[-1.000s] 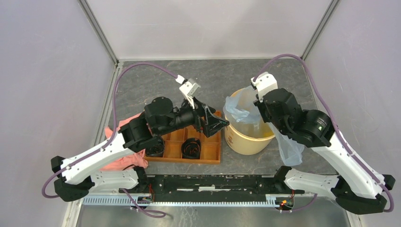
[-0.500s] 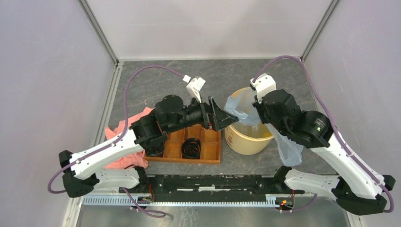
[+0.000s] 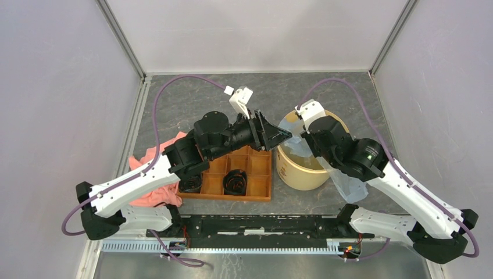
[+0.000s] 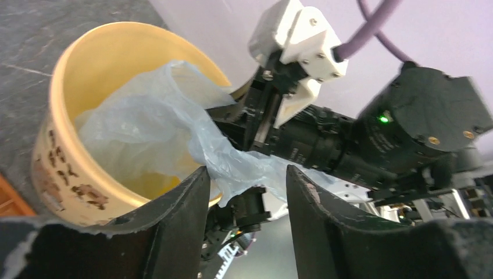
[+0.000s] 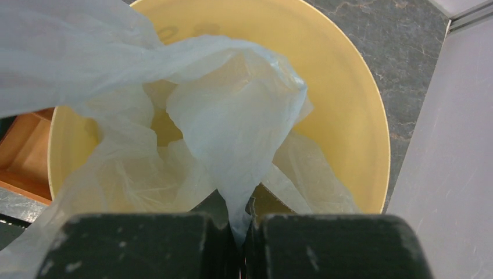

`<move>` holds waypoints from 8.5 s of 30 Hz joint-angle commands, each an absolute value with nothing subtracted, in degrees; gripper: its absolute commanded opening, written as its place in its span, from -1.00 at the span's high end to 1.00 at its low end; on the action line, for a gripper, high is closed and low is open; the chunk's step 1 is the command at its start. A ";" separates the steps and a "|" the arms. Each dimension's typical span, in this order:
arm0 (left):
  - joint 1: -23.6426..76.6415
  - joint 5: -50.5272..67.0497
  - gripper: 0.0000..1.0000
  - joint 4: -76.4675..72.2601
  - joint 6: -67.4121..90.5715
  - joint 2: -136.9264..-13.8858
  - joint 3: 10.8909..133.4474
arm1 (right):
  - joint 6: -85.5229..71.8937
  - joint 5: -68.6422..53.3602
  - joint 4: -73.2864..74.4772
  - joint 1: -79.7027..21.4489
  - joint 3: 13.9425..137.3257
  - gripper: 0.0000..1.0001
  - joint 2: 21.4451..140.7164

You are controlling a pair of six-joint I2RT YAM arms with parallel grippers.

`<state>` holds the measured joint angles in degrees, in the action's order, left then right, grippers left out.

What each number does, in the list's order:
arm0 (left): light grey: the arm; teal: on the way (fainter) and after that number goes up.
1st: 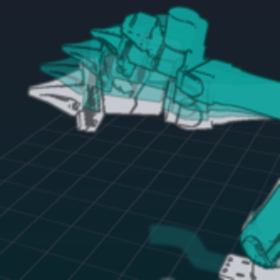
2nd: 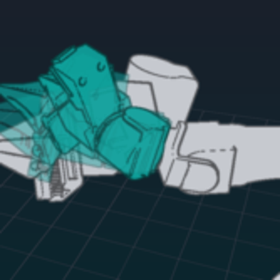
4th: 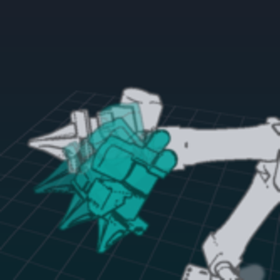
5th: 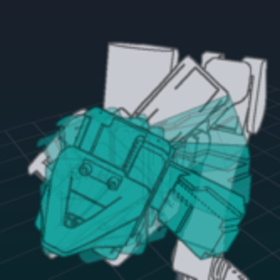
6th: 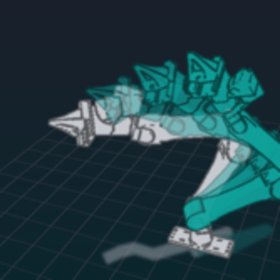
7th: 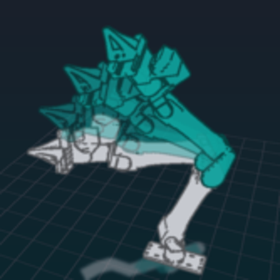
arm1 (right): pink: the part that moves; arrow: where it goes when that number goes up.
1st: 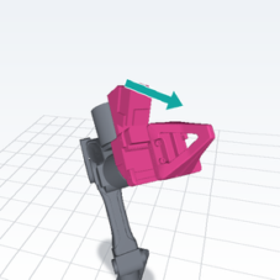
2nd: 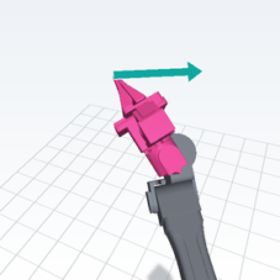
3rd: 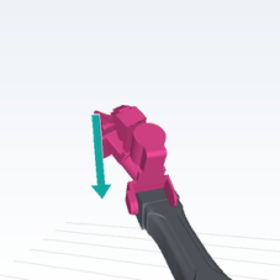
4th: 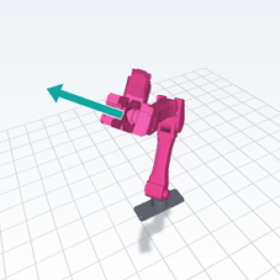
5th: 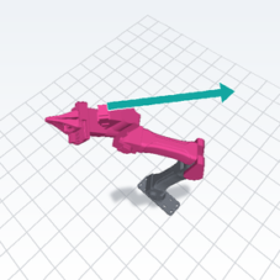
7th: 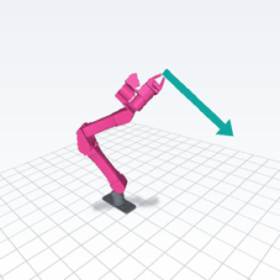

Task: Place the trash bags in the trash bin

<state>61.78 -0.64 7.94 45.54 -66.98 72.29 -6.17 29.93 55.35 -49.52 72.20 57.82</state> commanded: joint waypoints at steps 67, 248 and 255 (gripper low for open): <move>50.47 -10.97 0.45 31.26 17.72 -69.34 78.98 | -3.43 33.62 60.82 -32.75 82.84 -0.43 58.45; 38.98 26.78 0.76 0.23 71.48 -70.46 48.64 | -19.28 9.34 49.48 -12.40 64.01 0.81 32.80; 43.12 29.17 0.96 2.35 67.53 -67.81 45.19 | -14.61 0.18 55.49 -12.40 63.21 0.99 29.58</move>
